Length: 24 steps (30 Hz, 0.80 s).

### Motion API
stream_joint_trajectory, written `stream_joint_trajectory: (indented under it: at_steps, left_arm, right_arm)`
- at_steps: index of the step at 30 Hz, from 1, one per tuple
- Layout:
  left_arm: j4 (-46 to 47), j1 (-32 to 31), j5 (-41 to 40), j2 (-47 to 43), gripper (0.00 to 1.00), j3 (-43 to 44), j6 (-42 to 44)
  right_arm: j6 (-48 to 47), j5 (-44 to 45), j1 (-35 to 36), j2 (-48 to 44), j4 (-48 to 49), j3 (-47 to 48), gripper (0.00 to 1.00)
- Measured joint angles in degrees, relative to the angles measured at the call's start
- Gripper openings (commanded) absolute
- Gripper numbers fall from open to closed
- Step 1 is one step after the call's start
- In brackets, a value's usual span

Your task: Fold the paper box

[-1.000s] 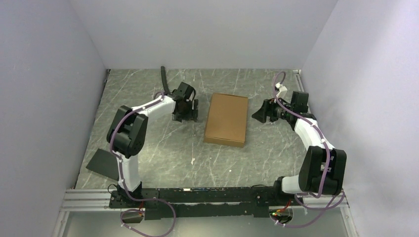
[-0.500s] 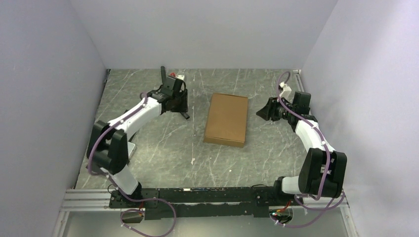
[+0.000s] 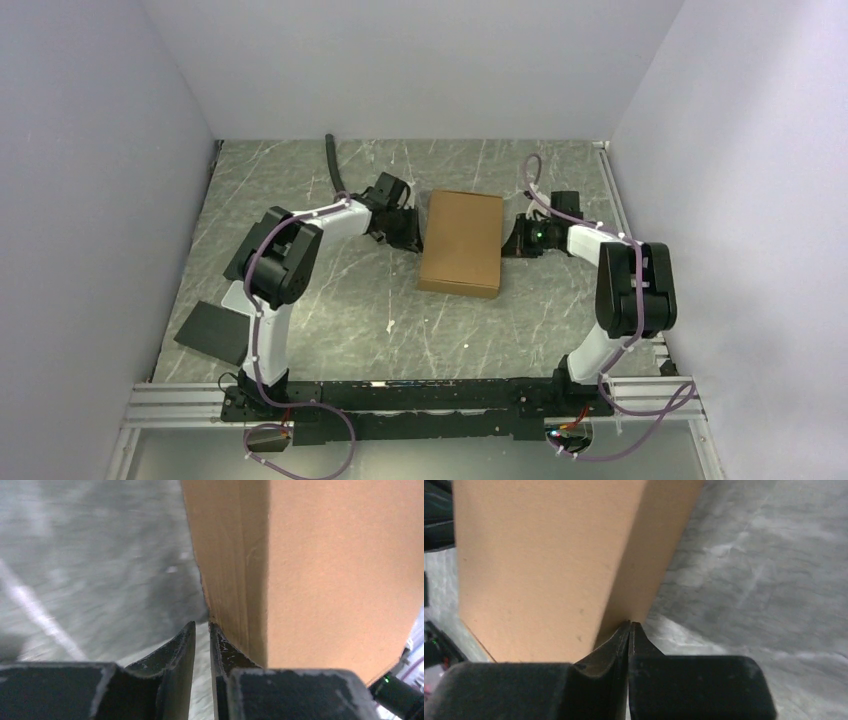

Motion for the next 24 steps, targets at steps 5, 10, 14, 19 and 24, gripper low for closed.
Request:
stream_joint_trajectory:
  at_steps: [5, 10, 14, 19, 24]
  left_arm:
    - [4.7, -1.6, 4.4, 1.8, 0.25, -0.6, -3.1]
    - [5.5, -1.6, 4.4, 1.8, 0.40, -0.9, -5.4]
    - [2.8, -1.8, -1.0, -0.1, 0.57, -0.3, -6.3]
    - [-0.9, -1.7, -11.8, -11.6, 0.71, -5.7, -4.7]
    - [-0.6, -0.5, -14.9, -31.3, 0.96, -11.4, -1.0]
  right_arm:
    - [1.2, -2.8, 0.2, 3.2, -0.2, 2.3, 0.08]
    - [0.2, -2.3, -0.6, 3.7, -0.9, 3.4, 0.16]
    - [-5.1, 2.4, -0.2, 2.9, -5.0, 6.0, 0.22]
    - [-15.5, 3.0, -3.4, -3.9, -11.1, 8.7, 0.36]
    - [-25.3, -3.2, -11.0, -16.0, -15.4, 10.3, 0.84]
